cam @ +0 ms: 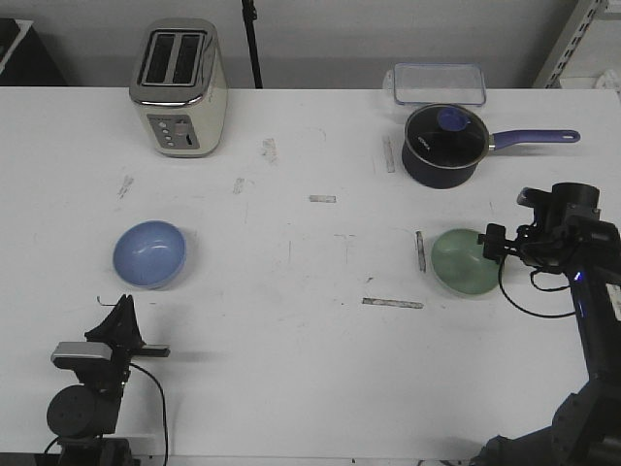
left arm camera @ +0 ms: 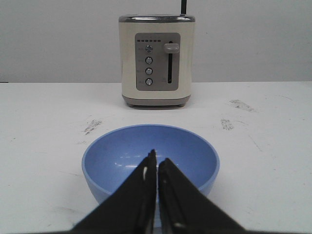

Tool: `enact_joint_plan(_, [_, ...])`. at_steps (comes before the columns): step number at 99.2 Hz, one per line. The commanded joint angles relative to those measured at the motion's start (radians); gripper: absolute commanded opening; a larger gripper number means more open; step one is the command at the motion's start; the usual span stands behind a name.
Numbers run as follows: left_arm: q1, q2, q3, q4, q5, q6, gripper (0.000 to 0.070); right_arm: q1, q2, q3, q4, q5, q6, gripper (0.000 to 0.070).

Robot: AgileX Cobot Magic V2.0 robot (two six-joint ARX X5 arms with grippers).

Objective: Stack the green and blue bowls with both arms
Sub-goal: 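Slide the green bowl with the right gripper toward the table center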

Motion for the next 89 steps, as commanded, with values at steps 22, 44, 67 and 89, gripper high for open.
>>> enact_joint_plan(22, [0.001,-0.002,-0.022,0.012,0.004,0.008,0.0002,0.006,0.022,-0.070,0.065,0.000,-0.010,0.0342])
enact_joint_plan(44, [0.001,-0.002,-0.022,0.012,0.004,0.008,0.0002,0.006,0.022,-0.108,0.090,0.000,-0.009,0.0123])
enact_joint_plan(67, [0.001,-0.002,-0.022,0.012,0.004,0.008,0.0002,0.006,0.021,-0.115,0.096,-0.001,0.005,0.0004])
enact_joint_plan(89, [0.001,-0.002,-0.022,0.012,0.004,0.008,0.0002,0.005,-0.022,-0.096,0.093,-0.003,0.074,0.0004])
